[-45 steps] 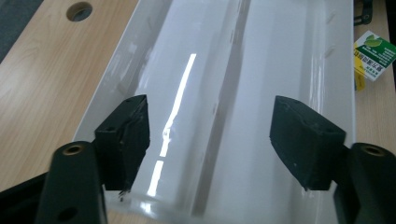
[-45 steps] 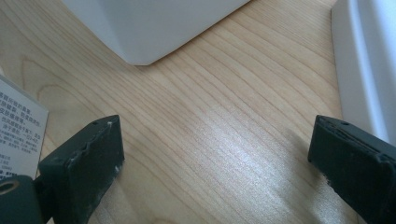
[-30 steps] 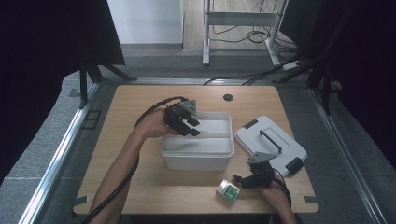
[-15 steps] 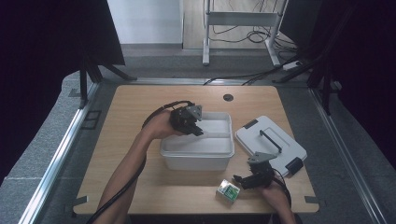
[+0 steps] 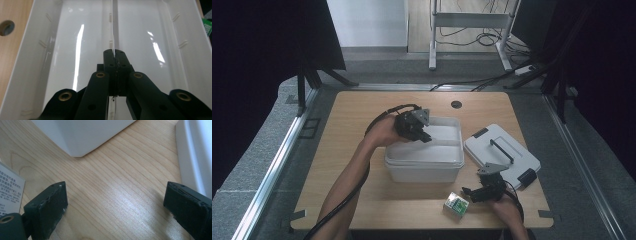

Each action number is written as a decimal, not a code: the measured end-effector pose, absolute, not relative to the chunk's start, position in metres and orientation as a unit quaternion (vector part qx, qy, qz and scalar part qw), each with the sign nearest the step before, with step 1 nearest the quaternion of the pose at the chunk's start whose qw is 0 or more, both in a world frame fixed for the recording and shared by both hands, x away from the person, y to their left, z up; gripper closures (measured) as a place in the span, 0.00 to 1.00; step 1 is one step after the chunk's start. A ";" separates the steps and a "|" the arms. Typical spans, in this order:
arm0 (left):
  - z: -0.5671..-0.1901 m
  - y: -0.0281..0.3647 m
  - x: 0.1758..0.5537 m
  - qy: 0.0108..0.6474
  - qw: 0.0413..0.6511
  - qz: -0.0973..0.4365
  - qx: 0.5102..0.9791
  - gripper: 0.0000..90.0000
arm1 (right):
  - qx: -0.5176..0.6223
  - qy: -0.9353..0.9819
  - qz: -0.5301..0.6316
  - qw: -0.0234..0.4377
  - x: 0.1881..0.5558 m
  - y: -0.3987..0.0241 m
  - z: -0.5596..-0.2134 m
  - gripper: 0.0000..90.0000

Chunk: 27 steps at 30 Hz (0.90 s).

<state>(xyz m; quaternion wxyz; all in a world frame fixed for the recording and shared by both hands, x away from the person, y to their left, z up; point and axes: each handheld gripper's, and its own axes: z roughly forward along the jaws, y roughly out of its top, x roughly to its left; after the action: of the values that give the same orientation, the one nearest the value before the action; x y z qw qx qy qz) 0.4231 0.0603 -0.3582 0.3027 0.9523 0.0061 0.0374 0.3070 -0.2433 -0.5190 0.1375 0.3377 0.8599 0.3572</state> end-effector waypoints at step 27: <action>-0.338 0.127 0.424 0.162 0.310 0.092 0.932 0.99 | 0.338 0.859 0.358 0.138 0.307 -0.243 -0.519 0.06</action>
<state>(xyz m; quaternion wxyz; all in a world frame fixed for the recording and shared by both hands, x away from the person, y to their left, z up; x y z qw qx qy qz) 0.4243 0.1271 -0.3376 0.3105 0.9321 0.1623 0.0923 0.3070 -0.2434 -0.5190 0.1384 0.3382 0.8595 0.3575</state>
